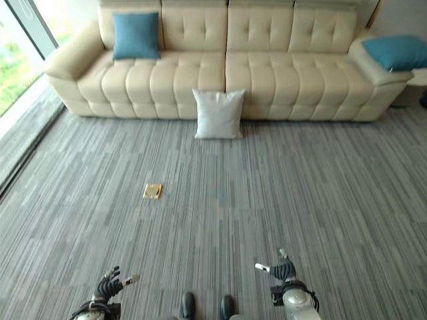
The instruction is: Pick up all the scattered cushions and arrange them neatly on the sofa.
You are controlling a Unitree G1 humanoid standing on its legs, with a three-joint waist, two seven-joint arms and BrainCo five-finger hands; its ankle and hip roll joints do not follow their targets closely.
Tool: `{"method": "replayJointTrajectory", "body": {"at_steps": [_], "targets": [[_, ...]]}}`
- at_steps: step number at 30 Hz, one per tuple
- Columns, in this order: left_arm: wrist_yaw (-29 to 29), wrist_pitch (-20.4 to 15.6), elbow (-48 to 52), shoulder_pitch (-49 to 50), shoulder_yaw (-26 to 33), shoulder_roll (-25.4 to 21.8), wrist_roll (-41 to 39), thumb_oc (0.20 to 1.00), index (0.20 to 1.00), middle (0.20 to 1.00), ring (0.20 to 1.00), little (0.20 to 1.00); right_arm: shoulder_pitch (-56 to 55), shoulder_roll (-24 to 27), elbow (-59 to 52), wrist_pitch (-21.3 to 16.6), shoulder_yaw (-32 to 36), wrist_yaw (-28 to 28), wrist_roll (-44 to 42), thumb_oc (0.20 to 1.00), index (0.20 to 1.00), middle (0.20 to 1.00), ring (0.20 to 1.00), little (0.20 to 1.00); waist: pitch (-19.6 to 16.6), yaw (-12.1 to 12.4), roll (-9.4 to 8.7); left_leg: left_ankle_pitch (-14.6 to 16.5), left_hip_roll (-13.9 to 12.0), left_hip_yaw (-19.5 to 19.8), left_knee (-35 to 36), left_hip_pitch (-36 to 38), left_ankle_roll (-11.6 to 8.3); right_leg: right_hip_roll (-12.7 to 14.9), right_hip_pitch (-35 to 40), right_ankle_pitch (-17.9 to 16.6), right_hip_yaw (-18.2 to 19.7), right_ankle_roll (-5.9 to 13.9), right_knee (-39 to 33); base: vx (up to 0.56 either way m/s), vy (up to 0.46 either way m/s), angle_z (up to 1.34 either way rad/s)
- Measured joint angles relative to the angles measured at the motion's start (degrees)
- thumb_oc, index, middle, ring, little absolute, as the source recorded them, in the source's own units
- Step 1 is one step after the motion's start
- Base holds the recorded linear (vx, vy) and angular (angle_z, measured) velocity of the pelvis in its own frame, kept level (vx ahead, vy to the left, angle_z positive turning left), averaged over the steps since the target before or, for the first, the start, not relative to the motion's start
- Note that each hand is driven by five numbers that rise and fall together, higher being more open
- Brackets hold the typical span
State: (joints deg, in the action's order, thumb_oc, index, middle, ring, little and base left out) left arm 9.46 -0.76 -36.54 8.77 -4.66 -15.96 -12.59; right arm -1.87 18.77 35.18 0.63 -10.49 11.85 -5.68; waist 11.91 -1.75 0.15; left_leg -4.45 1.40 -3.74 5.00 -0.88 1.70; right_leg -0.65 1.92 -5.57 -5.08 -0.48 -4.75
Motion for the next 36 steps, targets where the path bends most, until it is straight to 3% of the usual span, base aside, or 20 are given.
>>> {"method": "replayJointTrajectory", "body": {"at_steps": [7, 8, 10, 11, 14, 16, 17, 18, 19, 20, 22, 23, 24, 26, 27, 28, 31, 34, 35, 36], "targets": [[0.1, 0.0, -0.1, -1.6, 0.3, -0.3, 0.0, 1.0, 1.0, 1.0, 1.0, 1.0, 0.1, 0.2, 0.2, 0.0, 0.5, 0.2, 0.0, 1.0, 1.0, 1.0, 1.0, 1.0, 1.4, 0.5, -1.76, 0.8, 0.9, -0.2, 0.0, 0.0, 1.21, 0.4, -0.6, 0.1, 0.1, 0.81, 0.9, 0.0, 0.142, -0.02], [0.2, 0.1, -0.5, -4.1, 0.1, -0.3, 0.0, 1.0, 1.0, 1.0, 1.0, 1.0, 2.2, 0.9, 0.3, 0.0, 0.4, 0.3, -0.1, 1.0, 1.0, 1.0, 1.0, 1.0, 5.1, 0.5, 0.39, 1.1, -0.6, -0.1, 0.0, 0.0, 2.03, 0.4, -9.2, 3.8, 0.4, 5.09, 18.2, 0.07, 0.135, -0.17], [1.3, 0.0, -1.9, -7.7, 0.2, -0.7, 0.0, 1.0, 1.0, 1.0, 1.0, 1.0, 2.5, 0.4, 0.4, 1.0, -0.5, 0.4, -0.1, 1.0, 1.0, 1.0, 1.0, 1.0, 6.9, 0.7, -0.32, 1.4, 0.3, -0.2, -0.5, 0.5, 2.53, 2.5, -20.1, 6.4, 0.0, 7.03, 37.3, 0.17, 0.024, -0.07], [1.5, 0.1, -2.4, -8.5, 0.2, -0.9, -0.1, 1.0, 1.0, 1.0, 1.0, 1.0, 2.5, 0.3, 0.3, 1.1, -0.8, 0.3, -0.1, 1.0, 1.0, 1.0, 1.0, 1.0, 7.3, 0.6, -0.48, 1.6, 0.6, -0.2, -0.2, 0.6, 2.68, 3.6, -22.7, 9.1, -0.4, 7.41, 38.5, 0.18, -0.054, 0.13], [1.9, 0.0, -2.5, -10.6, -0.4, -1.0, -1.9, 1.0, 1.0, 1.0, 1.0, 1.0, 2.8, 0.3, 0.4, 1.1, -0.8, 0.3, -0.1, 1.0, 1.0, 1.0, 1.0, 1.0, 7.2, 0.6, -0.76, 1.8, 0.2, 0.1, 0.0, -0.1, 2.49, 4.2, -23.2, 9.2, -4.0, 7.43, 19.0, 0.16, -0.058, 0.17], [2.0, 0.0, -3.3, -11.4, -0.4, -0.3, -2.6, 1.0, 1.0, 1.0, 1.0, 1.0, 2.3, 0.4, 0.4, 1.1, -0.8, 0.3, 0.0, 1.0, 1.0, 1.0, 1.0, 1.0, 7.0, 0.2, -1.44, 2.7, 0.7, 0.2, 0.0, 0.7, 1.89, 4.2, -22.3, 6.4, -4.7, 7.83, 11.5, 0.33, -0.161, 0.28], [2.1, 0.0, -3.1, -11.5, -0.5, -0.1, -2.6, 1.0, 1.0, 1.0, 1.0, 1.0, 2.4, 0.5, 0.4, 1.1, -0.6, 0.2, 0.0, 1.0, 1.0, 1.0, 1.0, 1.0, 7.0, 0.2, -1.42, 3.0, 0.7, 0.3, -0.3, 0.9, 1.99, 4.1, -21.4, 5.9, -4.7, 8.25, 10.0, 0.28, -0.161, 0.32], [2.0, -0.1, -2.5, -11.5, -1.0, -0.1, -2.5, 1.0, 1.0, 1.0, 1.0, 1.0, 1.8, 0.4, 1.0, 1.0, -0.3, 0.1, 0.0, 1.0, 1.0, 1.0, 1.0, 1.0, 6.8, 0.0, -1.55, 3.1, 0.9, 0.5, -0.4, 1.4, 2.19, 4.1, -20.1, 5.9, -4.5, 7.17, 10.7, 0.58, -0.354, 0.6], [1.9, -0.1, -1.7, -10.2, -2.7, 0.3, -2.5, 1.0, 1.0, 1.0, 1.0, 1.0, -0.4, 0.3, 2.6, 1.3, -0.1, 0.0, 0.0, 1.0, 1.0, 1.0, 1.0, 1.0, 4.2, -0.8, -1.76, 4.6, 0.8, 2.6, -0.5, 2.9, 1.59, 4.2, -16.8, 6.9, -4.2, 5.12, 16.4, 0.39, -0.286, 0.7], [1.6, -0.1, 0.4, -7.6, -2.6, 0.0, -2.8, 1.0, 1.0, 1.0, 1.0, 1.0, -0.5, -0.2, 3.4, 1.2, 0.0, -0.1, -0.1, 1.0, 1.0, 1.0, 1.0, 1.0, 3.6, -0.9, -2.16, 7.8, -0.3, 1.5, -9.0, 1.8, -0.74, 2.9, -10.0, 5.1, -5.4, 0.63, 10.7, 0.44, -0.327, 0.5], [1.5, -0.3, 0.1, -7.0, -2.0, 0.0, -4.6, 1.0, 1.0, 1.0, 1.0, 1.0, 0.5, -0.1, 3.2, 0.9, -0.3, -0.1, -0.1, 1.0, 1.0, 1.0, 1.0, 1.0, 3.0, -0.7, -3.09, 9.1, -0.8, 0.2, -23.9, -3.4, -1.57, 2.3, -6.3, 2.7, -5.0, -1.89, 7.8, 0.2, -0.134, -0.18], [1.3, -0.3, 0.0, -6.8, -2.0, 0.2, -4.8, 1.0, 1.0, 1.0, 1.0, 1.0, 2.3, 0.9, 2.6, 0.9, -0.3, -0.1, -0.1, 1.0, 1.0, 1.0, 1.0, 1.0, 2.8, -0.5, -2.54, 10.1, -2.3, 0.1, -35.2, -8.7, -3.9, 1.4, -3.9, 2.9, -4.6, -3.49, 5.7, 0.23, -0.067, -0.29], [1.2, -0.3, 0.2, -7.0, -1.9, 0.4, -4.8, 1.0, 1.0, 1.0, 1.0, 1.0, 3.0, 1.2, 2.6, 0.9, -0.3, -0.1, -0.1, 1.0, 1.0, 1.0, 1.0, 1.0, 2.7, -0.6, -2.34, 10.6, -3.4, 0.0, -35.3, -10.1, -4.73, 0.9, -3.0, 2.9, -4.5, -3.49, 5.0, 0.35, -0.022, -0.14], [1.0, -0.3, 0.5, -7.8, -1.9, 0.5, -4.8, 1.0, 1.0, 1.0, 1.0, 1.0, 3.8, 1.5, 2.6, 0.9, -0.2, -0.2, -0.1, 1.0, 1.0, 1.0, 1.0, 1.0, 2.8, -0.5, -2.71, 9.5, -4.2, 0.0, -18.6, -10.2, -5.03, 0.0, 0.8, 3.0, -4.5, -3.3, 2.4, 0.41, 0.062, -0.03], [1.0, -0.2, 0.4, -7.5, -2.0, 0.4, -4.7, 1.0, 1.0, 1.0, 1.0, 1.0, 3.9, 1.4, 2.7, 0.9, -0.3, -0.3, -0.1, 1.0, 1.0, 1.0, 1.0, 1.0, 2.9, -0.2, -2.59, 7.8, -4.1, 0.4, -14.3, -10.6, -5.14, -0.3, 1.9, 3.7, -4.3, -2.42, 1.4, 0.44, 0.106, -0.11], [0.9, -0.1, 0.4, -7.2, -1.9, 0.4, -4.7, 1.0, 1.0, 1.0, 1.0, 1.0, 3.9, 1.5, 3.1, 1.0, -0.3, -0.3, -0.2, 1.0, 1.0, 1.0, 1.0, 1.0, 2.8, 0.0, -2.34, 3.7, -4.0, 2.2, -6.4, -11.8, -6.29, -1.1, 3.6, 5.6, -3.7, -0.66, 0.0, 0.27, 0.06, -0.16], [0.7, 0.3, -0.9, -6.4, -1.9, 0.3, -4.7, 1.0, 1.0, 1.0, 1.0, 1.0, 3.1, 1.4, 4.6, 1.1, -0.6, -0.1, -0.1, 1.0, 1.0, 1.0, 1.0, 1.0, 3.1, 1.1, -2.13, -1.2, -3.9, 1.4, -1.7, -15.0, -6.21, -2.1, 6.9, 8.3, -2.6, -1.07, 0.0, 0.45, 0.179, -0.19], [0.6, 0.4, -1.9, -4.4, -1.6, 0.5, -4.6, 1.0, 1.0, 1.0, 1.0, 1.0, 2.6, 1.6, 5.0, 1.1, -0.6, -0.2, 0.1, 1.0, 1.0, 1.0, 1.0, 1.0, 2.1, 2.0, -0.74, -2.5, -4.0, -0.9, -2.3, -12.5, -3.77, -1.5, 10.7, 11.0, 0.7, -0.61, 0.0, 0.44, 0.251, -0.68], [0.7, 0.4, -2.0, -4.8, -1.5, 0.5, -4.6, 1.0, 1.0, 1.0, 1.0, 1.0, 2.1, 1.5, 4.8, 1.1, -0.8, -0.2, 0.1, 1.0, 1.0, 1.0, 1.0, 1.0, 2.0, 2.0, -1.02, -4.5, -3.1, -1.8, -2.7, -12.3, -1.16, -0.5, 11.3, 11.8, 0.9, 0.41, 0.0, 0.34, 0.246, -0.31], [0.7, 0.4, -1.9, -5.3, -1.5, 0.4, -4.5, 1.0, 1.0, 1.0, 1.0, 1.0, 1.2, 1.1, 4.8, 1.2, -2.2, -0.6, 0.1, 1.0, 1.0, 1.0, 1.0, 1.0, 1.1, 2.0, -3.09, -5.8, -0.3, -3.5, -2.5, -11.2, 0.91, 2.6, 11.7, 13.2, 1.6, 2.61, 1.0, 0.31, 0.235, -0.15]]}}
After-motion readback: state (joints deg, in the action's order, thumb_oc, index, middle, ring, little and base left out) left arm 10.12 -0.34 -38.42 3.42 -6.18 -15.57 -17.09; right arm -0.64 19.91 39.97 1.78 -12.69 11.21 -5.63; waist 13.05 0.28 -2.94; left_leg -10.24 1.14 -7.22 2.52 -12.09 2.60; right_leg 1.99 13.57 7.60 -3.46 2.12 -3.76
